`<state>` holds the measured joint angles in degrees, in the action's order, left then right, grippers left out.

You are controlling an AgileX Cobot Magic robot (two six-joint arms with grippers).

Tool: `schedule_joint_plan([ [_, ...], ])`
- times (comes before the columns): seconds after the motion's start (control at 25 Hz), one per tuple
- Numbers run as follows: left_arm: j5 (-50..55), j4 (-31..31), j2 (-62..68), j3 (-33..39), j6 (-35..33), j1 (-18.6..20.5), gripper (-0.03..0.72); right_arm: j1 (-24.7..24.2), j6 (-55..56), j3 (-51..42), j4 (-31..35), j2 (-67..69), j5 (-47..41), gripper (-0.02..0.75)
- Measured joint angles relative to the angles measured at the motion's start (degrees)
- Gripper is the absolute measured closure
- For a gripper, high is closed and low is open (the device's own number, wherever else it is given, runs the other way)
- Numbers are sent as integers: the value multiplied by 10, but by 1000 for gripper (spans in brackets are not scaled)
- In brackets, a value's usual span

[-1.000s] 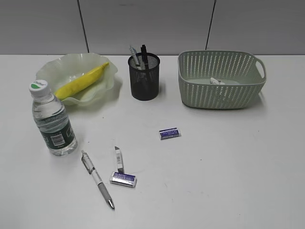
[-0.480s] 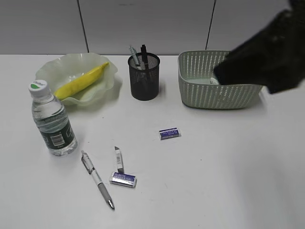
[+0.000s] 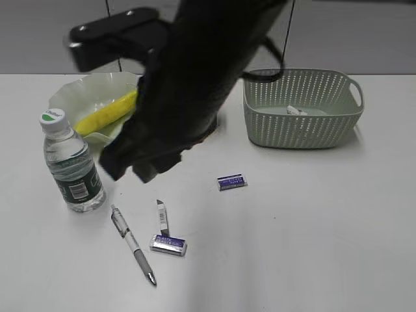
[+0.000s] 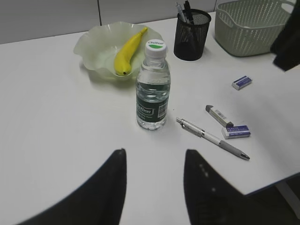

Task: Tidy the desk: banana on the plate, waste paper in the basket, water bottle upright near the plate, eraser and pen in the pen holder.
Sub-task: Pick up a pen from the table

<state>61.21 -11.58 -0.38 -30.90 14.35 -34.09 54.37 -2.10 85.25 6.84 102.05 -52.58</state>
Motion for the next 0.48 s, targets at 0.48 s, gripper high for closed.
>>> schedule_joint_plan([
  [0.48, 0, 0, 0, 0, 0, 0, 381, 33, 42, 179, 3, 242, -61, 416],
])
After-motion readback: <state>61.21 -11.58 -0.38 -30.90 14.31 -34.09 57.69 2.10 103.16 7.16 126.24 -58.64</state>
